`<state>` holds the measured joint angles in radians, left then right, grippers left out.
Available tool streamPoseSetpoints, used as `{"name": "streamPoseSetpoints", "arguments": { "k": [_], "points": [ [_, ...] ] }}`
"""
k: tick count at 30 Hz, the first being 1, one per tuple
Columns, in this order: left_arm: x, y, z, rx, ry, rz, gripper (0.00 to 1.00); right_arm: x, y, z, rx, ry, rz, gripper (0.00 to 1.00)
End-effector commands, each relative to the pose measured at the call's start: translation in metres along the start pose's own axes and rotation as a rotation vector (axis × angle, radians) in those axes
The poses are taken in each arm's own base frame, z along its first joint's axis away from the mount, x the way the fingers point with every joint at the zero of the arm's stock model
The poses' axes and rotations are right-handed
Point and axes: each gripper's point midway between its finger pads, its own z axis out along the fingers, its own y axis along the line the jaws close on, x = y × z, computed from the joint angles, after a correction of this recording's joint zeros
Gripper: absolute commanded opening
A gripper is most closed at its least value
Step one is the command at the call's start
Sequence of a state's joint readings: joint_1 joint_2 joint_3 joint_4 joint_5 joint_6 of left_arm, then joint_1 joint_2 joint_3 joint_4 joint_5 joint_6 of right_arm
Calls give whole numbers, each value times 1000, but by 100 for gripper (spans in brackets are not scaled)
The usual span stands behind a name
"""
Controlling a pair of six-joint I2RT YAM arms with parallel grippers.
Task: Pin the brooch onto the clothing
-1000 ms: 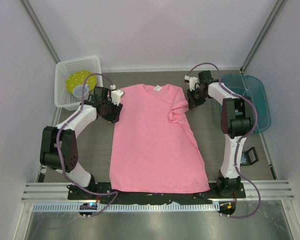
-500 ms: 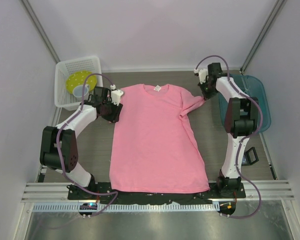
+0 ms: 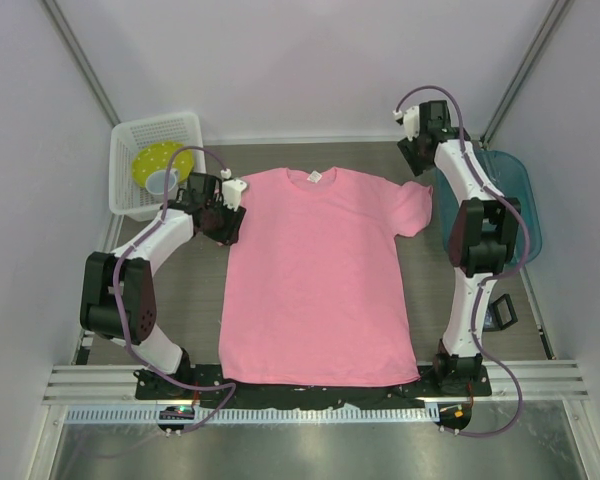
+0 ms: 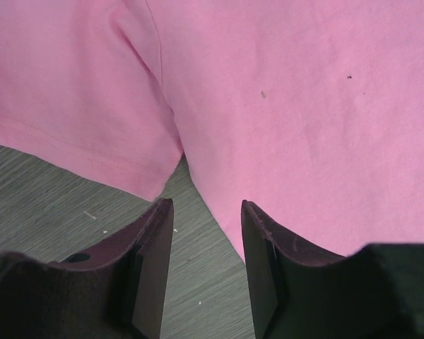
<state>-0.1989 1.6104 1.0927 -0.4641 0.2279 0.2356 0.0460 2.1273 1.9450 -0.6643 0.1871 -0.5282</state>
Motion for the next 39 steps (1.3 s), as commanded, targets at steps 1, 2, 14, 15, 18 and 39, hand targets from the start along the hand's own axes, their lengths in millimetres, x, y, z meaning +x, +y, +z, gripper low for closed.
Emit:
{"name": "streamPoseSetpoints", "arguments": {
  "k": [1,2,14,15,18,39],
  "points": [
    [-21,2,-4,2,-54,1,47,-5,17,-21,-102,-14,-2,59],
    [-20,1,-3,6,-53,1,47,2,29,-24,-156,5,7,58],
    [-22,-5,-5,35,-66,-23,47,90,85,-53,-383,172,87,59],
    [-22,-5,-4,35,-66,-21,47,93,87,-53,-389,174,100,61],
    [-21,-5,-6,31,-67,-21,47,105,96,-51,-405,187,113,62],
    [-20,-5,-7,27,-71,-8,47,108,91,-18,-296,168,178,18]
  ]
}}
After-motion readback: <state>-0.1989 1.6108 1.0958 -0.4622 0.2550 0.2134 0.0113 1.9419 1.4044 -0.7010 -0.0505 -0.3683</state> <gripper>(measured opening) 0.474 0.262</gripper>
